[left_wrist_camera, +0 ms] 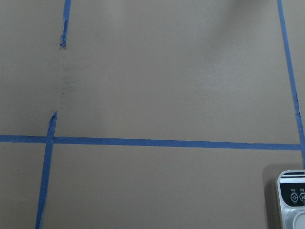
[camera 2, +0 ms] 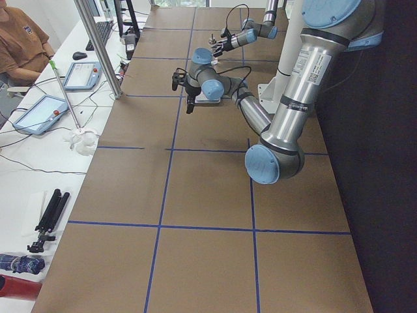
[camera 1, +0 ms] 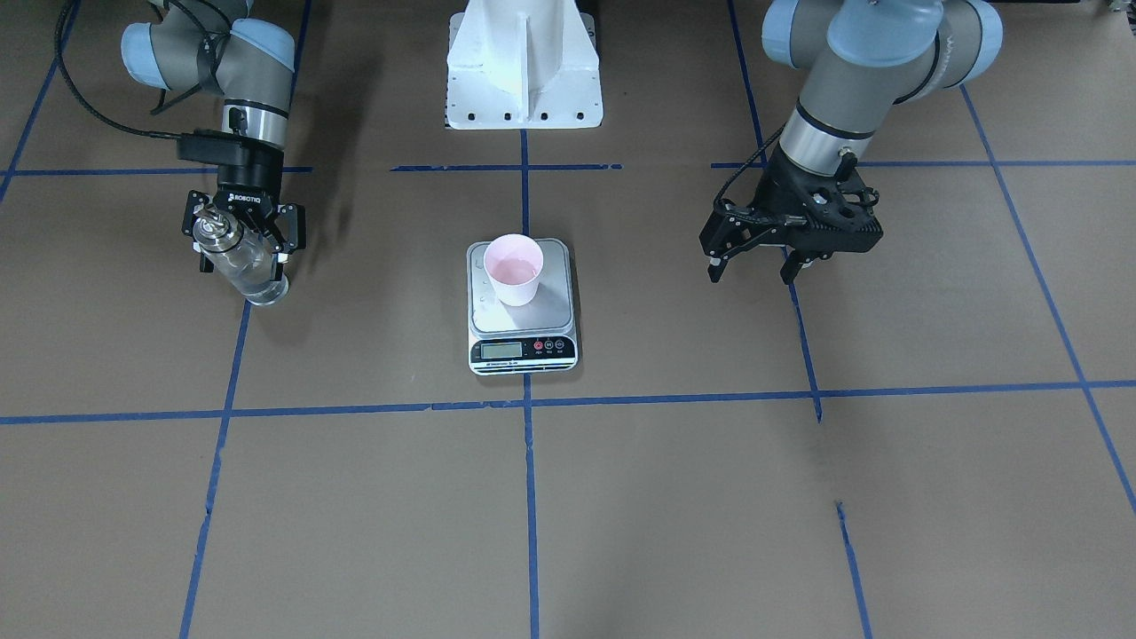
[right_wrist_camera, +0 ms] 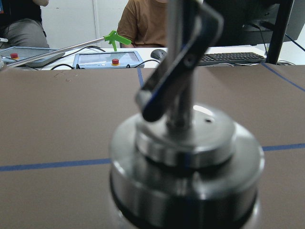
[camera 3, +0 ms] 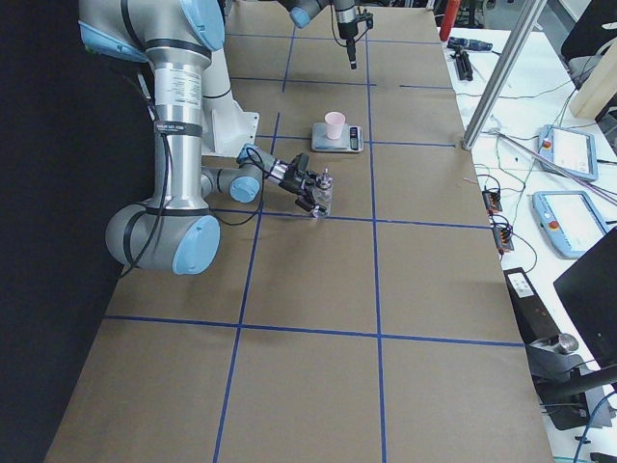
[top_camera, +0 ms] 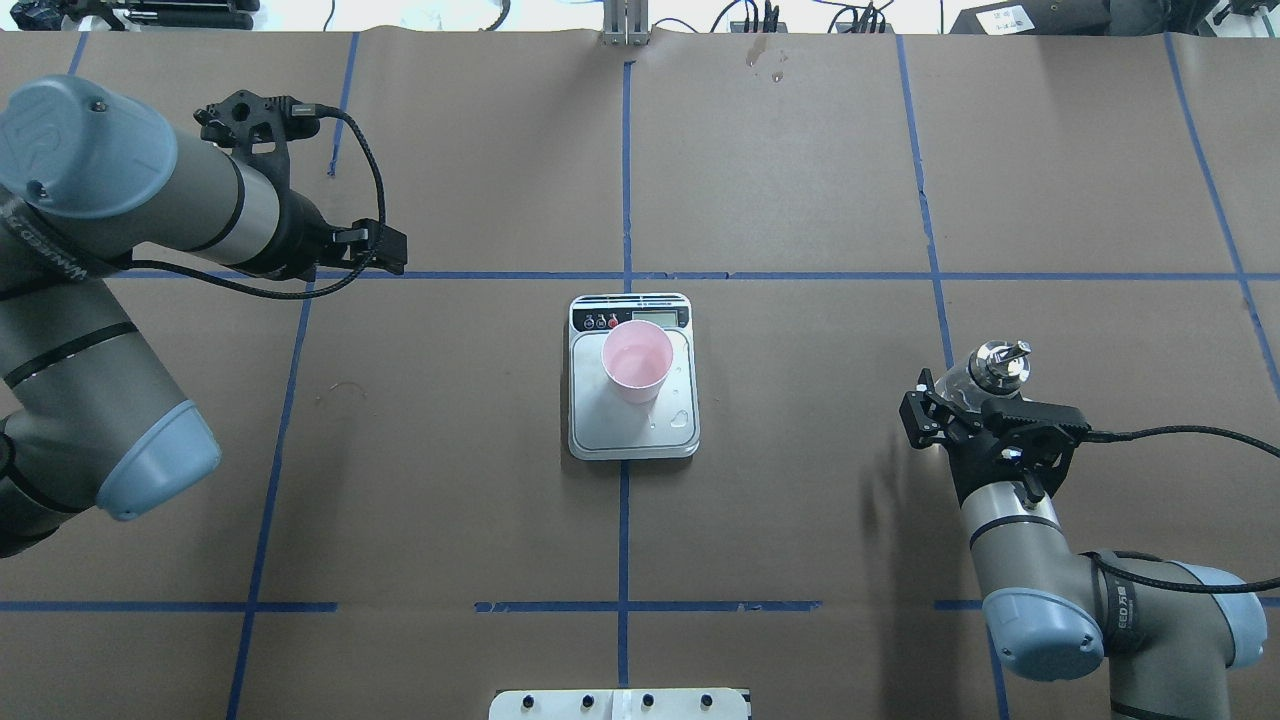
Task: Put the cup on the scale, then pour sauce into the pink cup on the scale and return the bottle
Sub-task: 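Lower the bottle with the right gripper back to its spot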
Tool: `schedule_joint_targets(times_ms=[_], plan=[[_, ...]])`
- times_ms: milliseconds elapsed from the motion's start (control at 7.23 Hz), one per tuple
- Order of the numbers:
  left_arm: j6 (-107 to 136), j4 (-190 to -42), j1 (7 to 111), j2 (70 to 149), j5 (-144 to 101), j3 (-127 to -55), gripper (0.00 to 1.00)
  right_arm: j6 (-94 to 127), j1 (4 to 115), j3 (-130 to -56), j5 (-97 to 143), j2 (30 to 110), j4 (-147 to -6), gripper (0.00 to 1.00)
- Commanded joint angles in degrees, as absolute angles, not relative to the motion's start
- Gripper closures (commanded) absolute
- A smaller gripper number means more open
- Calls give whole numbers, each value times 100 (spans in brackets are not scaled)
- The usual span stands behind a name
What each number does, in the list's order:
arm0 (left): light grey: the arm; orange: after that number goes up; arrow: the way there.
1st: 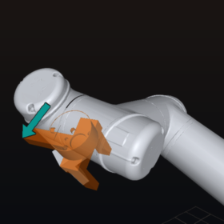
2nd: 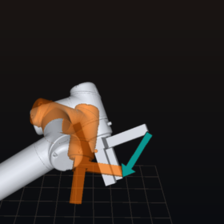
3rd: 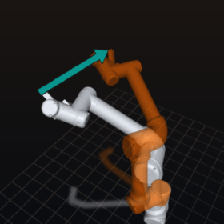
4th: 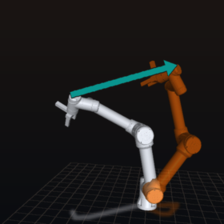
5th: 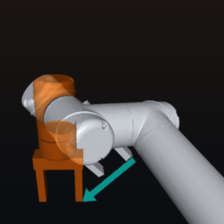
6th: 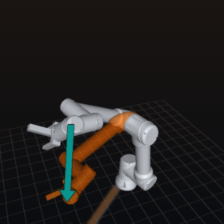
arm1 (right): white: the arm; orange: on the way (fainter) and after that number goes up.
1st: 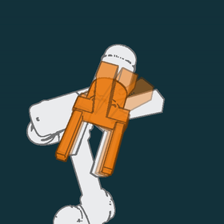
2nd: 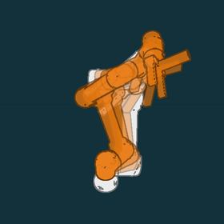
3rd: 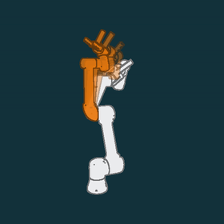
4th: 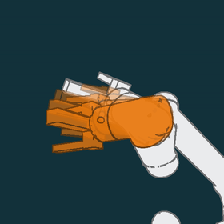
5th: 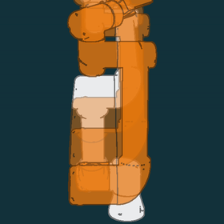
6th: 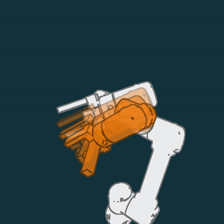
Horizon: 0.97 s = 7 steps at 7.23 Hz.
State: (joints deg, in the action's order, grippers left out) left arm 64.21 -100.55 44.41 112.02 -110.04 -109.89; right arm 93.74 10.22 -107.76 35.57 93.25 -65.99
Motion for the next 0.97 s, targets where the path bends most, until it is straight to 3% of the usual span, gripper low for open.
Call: schedule_joint_targets(times_ms=[0,830], plan=[[6425,-10055,4438,11206,-11004,-10995,0,9369,1020,-10863,3568,9316,-6583,0],[6434,-10028,4447,11224,-11013,-11056,0,9378,529,-11336,3568,9789,-6557,0]])
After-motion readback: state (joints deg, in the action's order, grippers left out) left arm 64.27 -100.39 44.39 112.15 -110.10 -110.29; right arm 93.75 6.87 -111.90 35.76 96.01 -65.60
